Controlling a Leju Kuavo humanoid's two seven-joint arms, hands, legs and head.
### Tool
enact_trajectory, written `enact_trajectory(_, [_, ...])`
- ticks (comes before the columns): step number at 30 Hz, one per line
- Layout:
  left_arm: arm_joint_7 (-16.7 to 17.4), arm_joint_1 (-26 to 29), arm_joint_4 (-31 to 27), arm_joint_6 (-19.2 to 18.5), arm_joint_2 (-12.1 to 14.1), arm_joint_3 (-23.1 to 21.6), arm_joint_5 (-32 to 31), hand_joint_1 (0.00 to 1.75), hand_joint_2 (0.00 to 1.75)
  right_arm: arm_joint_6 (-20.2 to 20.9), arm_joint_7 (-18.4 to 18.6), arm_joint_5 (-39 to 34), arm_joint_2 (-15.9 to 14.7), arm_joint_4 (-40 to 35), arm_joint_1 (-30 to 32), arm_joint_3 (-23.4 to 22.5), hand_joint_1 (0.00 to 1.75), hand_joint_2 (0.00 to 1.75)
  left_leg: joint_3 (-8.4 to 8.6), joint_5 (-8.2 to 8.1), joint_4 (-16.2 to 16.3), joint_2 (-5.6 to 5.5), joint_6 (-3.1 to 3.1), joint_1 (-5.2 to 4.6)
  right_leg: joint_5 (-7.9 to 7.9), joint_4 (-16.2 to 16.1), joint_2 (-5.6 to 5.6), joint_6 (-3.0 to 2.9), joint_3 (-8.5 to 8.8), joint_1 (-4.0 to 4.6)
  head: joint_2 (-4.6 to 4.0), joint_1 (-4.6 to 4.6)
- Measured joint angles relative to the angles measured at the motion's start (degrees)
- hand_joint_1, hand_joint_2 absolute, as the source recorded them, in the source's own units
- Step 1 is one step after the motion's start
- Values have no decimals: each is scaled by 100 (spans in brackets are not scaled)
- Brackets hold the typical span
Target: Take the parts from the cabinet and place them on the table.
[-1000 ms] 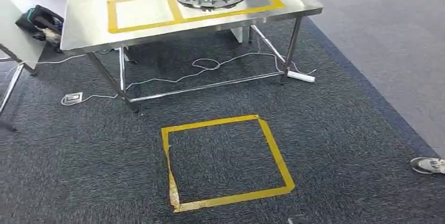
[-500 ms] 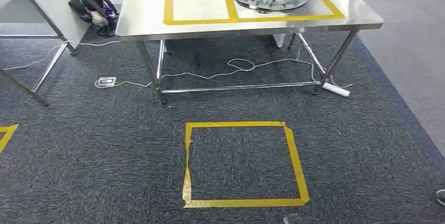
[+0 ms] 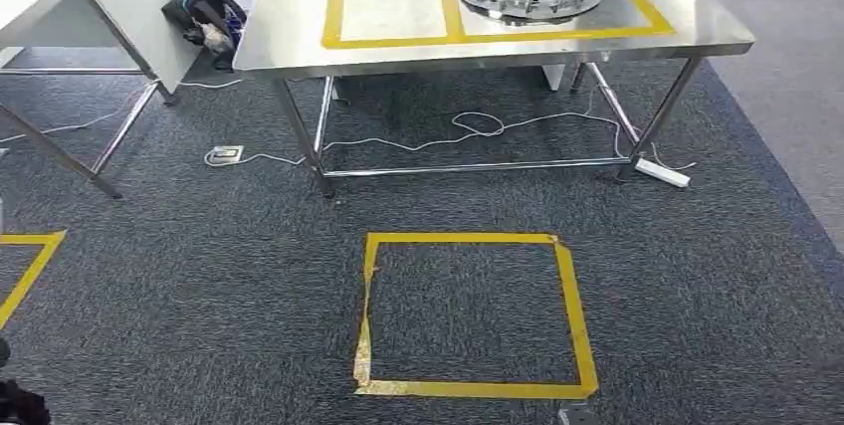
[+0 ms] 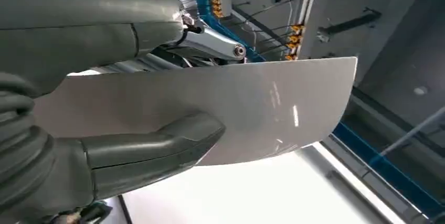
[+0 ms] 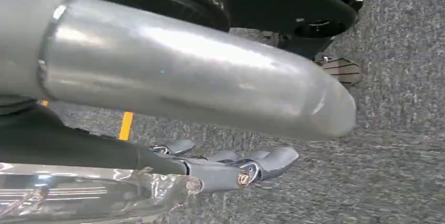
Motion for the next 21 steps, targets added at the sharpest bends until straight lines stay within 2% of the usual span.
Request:
enact_trajectory(2, [0,1,26,33,33,-29,15,175,175,-7,20,7,-4,0,0,-13,0,0,3,3,-24,0,-154,18,-1,4,-2,-11,-8,10,0,0])
enact_trajectory(3, [-2,6,37,46,44,-35,40,175,175,-9,28,9,-4,0,0,-26,0,0,1,3,-26,0,-186,25,0,4,-3,-13,-10,14,0,2])
enact_trajectory(6, [0,35,61,85,81,-64,83,175,175,-24,37,15,-20,0,5,-39,0,0,-3,4,-27,0,-192,26,3,4,-3,-28,-10,18,0,4])
enact_trajectory(15, [-2,95,90,136,144,-110,105,175,175,-35,15,63,-52,0,6,-55,0,0,-4,2,-25,1,-197,0,9,-8,-3,-19,3,-13,0,4])
enact_trajectory(21, [0,553,-42,203,175,39,328,175,175,-127,-83,254,-50,0,15,-24,0,0,-4,-4,-24,4,-188,-8,8,-10,-4,-18,0,-18,0,2])
